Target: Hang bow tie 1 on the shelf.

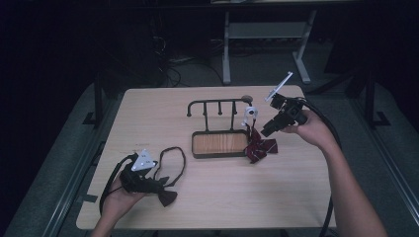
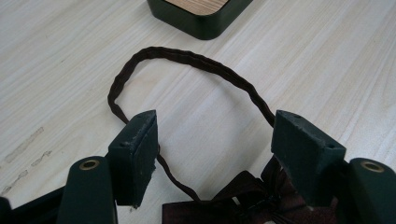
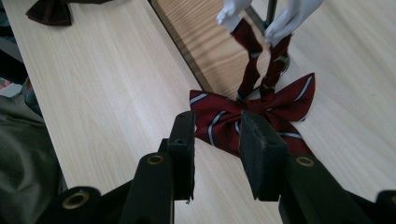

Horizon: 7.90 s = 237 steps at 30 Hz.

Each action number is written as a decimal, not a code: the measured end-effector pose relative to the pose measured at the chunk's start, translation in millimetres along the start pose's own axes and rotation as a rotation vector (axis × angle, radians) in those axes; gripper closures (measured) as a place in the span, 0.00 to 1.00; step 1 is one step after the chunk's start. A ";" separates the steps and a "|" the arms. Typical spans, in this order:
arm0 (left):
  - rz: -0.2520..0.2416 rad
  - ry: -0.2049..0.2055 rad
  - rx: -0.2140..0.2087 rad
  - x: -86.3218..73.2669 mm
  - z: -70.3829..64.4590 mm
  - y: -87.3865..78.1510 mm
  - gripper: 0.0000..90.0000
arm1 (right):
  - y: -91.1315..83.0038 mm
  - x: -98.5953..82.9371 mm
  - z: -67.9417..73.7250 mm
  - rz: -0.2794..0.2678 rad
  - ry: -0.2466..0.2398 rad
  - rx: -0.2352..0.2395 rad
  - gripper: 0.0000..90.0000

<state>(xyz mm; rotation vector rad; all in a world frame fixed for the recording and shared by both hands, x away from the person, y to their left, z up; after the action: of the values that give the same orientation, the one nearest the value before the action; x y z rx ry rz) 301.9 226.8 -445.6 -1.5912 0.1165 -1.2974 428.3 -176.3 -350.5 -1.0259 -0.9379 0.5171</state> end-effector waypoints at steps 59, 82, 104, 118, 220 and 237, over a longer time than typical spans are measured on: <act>0.005 -0.001 0.000 -0.2 -0.3 0.7 0.36 | 50.9 -71.0 30.8 -0.038 -0.019 0.081 0.61; 0.006 -0.005 -0.007 0.9 0.0 2.3 0.36 | 58.5 -97.4 41.8 -0.064 -0.007 0.088 0.60; 0.009 -0.020 -0.026 6.8 6.3 2.7 0.39 | 63.8 -113.3 50.3 -0.096 -0.009 0.078 0.57; 0.075 0.030 -0.034 23.1 15.2 7.5 0.44 | 64.6 -119.4 51.5 -0.092 0.001 0.067 0.53; 0.377 -0.011 -0.114 44.5 77.2 37.3 1.00 | 65.1 -129.2 42.6 -0.115 0.027 0.048 0.53; 0.327 0.051 -0.138 64.8 65.6 10.5 1.00 | 62.7 -131.9 41.1 -0.118 0.033 0.044 0.53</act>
<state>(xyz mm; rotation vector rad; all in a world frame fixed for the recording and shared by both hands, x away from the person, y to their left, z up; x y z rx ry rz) 384.0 223.1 -402.5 -1.5773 0.4868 -1.0918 327.5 -226.3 -452.2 -0.9309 -0.9475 0.4194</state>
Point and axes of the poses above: each handheld gripper's, and its own axes: y roughly forward along the jaws, x roughly out of its top, z roughly to its left, the point moved 4 cm from there along y, roughly forward along the jaws, and after that the axes turned 1 degree about z, right-handed, at the moved point
